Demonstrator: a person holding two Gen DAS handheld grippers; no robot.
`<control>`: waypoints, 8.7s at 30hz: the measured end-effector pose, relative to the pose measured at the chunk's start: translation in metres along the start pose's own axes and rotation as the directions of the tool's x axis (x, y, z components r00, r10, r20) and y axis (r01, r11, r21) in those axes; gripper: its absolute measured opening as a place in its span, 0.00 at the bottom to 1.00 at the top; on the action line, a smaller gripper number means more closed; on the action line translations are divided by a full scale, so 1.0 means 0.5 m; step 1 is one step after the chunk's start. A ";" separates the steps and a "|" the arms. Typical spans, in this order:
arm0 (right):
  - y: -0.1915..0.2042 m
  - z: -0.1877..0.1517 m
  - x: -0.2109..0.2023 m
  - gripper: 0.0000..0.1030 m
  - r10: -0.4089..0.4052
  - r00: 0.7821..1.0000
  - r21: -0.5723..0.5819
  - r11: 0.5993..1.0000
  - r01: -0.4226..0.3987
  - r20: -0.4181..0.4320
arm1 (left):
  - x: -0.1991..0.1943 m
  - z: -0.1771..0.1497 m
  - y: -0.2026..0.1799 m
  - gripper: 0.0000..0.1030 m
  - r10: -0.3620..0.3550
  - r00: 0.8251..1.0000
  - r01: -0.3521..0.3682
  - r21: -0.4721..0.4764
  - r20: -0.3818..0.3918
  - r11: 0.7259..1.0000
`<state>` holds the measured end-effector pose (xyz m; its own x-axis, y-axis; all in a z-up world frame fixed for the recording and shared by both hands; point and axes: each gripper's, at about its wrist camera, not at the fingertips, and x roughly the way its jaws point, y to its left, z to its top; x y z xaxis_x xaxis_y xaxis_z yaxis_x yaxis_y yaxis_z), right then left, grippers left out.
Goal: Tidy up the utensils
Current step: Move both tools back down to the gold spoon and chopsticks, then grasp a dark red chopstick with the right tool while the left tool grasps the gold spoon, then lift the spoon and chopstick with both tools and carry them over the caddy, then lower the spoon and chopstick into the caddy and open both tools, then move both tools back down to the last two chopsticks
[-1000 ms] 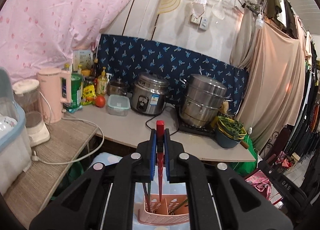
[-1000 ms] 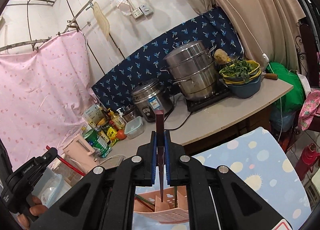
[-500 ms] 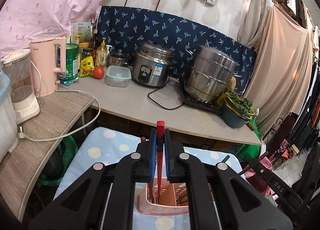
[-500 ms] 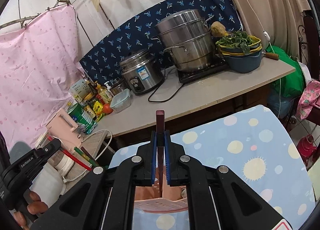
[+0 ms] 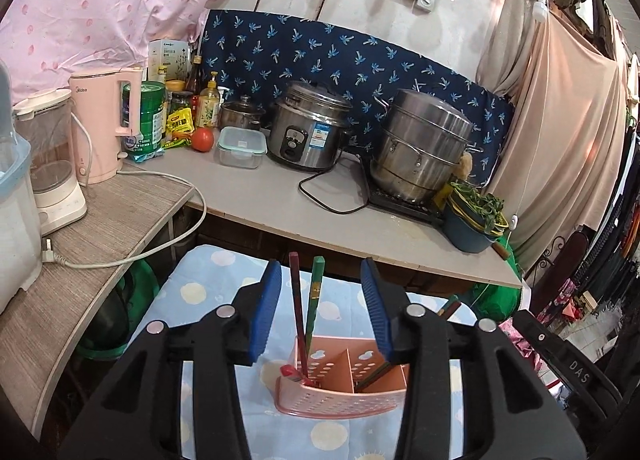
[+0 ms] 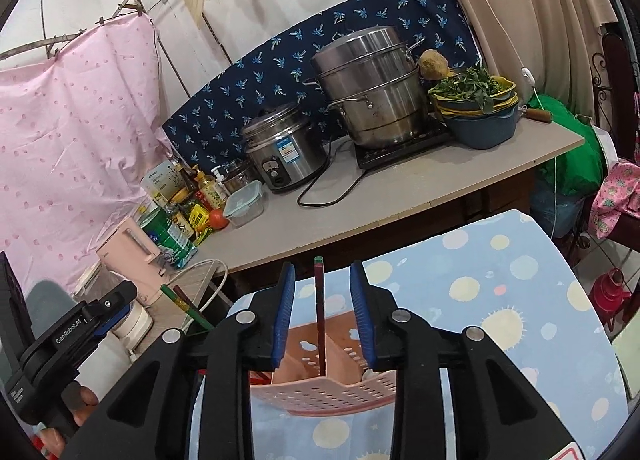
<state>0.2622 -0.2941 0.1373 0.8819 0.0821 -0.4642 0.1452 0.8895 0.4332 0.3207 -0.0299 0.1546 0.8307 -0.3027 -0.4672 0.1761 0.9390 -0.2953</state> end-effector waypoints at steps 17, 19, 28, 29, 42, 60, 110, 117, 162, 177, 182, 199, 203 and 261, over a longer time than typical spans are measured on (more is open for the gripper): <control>0.009 -0.188 -0.161 0.32 -0.015 0.991 -0.095 0.995 0.002 -0.134 | -0.129 -0.161 0.010 0.48 0.009 0.989 0.000 0.056 -0.147 0.998; 0.006 -0.223 -0.175 0.32 -0.030 0.986 -0.120 0.993 0.010 -0.165 | -0.142 -0.192 0.016 0.48 0.022 0.986 -0.011 0.069 -0.163 0.998; -0.022 -0.401 -0.213 0.32 -0.119 0.945 -0.224 0.973 0.050 -0.304 | -0.186 -0.330 0.041 0.48 0.083 0.968 -0.055 0.122 -0.236 0.991; -0.027 -0.417 -0.213 0.32 -0.124 0.939 -0.228 0.972 0.051 -0.320 | -0.188 -0.343 0.042 0.48 0.089 0.965 -0.059 0.125 -0.245 0.990; -0.028 -0.583 -0.210 0.32 -0.192 0.877 -0.328 0.944 0.042 -0.441 | -0.202 -0.494 0.056 0.48 0.149 0.927 -0.091 0.179 -0.343 0.980; -0.013 -0.624 -0.200 0.16 -0.187 0.854 -0.354 0.935 0.004 -0.485 | -0.198 -0.545 0.073 0.48 0.166 0.899 -0.100 0.179 -0.406 0.979; -0.041 -0.621 -0.196 0.07 -0.193 0.862 -0.333 0.943 0.030 -0.468 | -0.116 -0.610 0.027 0.09 0.103 0.852 0.003 0.201 -0.513 0.980; -0.039 -0.619 -0.198 0.07 -0.194 0.864 -0.334 0.942 0.032 -0.465 | -0.127 -0.601 0.024 0.00 0.096 0.858 0.009 0.201 -0.505 0.980; -0.013 -0.500 -0.267 0.07 -0.118 0.927 -0.279 0.960 0.015 -0.355 | -0.204 -0.477 0.009 0.00 0.031 0.926 0.039 0.175 -0.376 0.984; 0.006 -0.302 -0.293 0.07 -0.040 0.981 -0.202 0.979 0.001 -0.189 | -0.230 -0.316 -0.022 0.00 -0.008 0.949 0.070 0.186 -0.314 0.980; 0.020 -0.233 -0.285 0.07 -0.026 0.993 -0.204 0.979 0.001 -0.119 | -0.216 -0.245 -0.036 0.00 -0.009 0.958 0.072 0.210 -0.286 0.975; 0.043 0.075 -0.180 0.07 0.088 0.982 -0.022 0.996 -0.085 0.165 | -0.026 -0.018 -0.114 0.00 0.121 0.960 -0.031 0.332 -0.254 0.943; 0.058 0.099 -0.125 0.07 0.073 0.981 -0.029 0.997 -0.069 0.179 | 0.028 -0.033 -0.115 0.00 0.163 0.945 -0.051 0.366 -0.282 0.929; 0.023 -0.385 -0.202 0.24 -0.134 0.957 -0.315 0.948 0.048 -0.256 | -0.116 -0.333 -0.012 0.47 0.179 0.930 -0.095 0.259 -0.322 0.961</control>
<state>0.0886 -0.2059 0.0404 0.7098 0.0747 -0.7004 0.0391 0.9886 0.1451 0.1834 -0.0452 0.0448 0.6340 -0.1661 -0.7553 0.2268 0.9736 -0.0238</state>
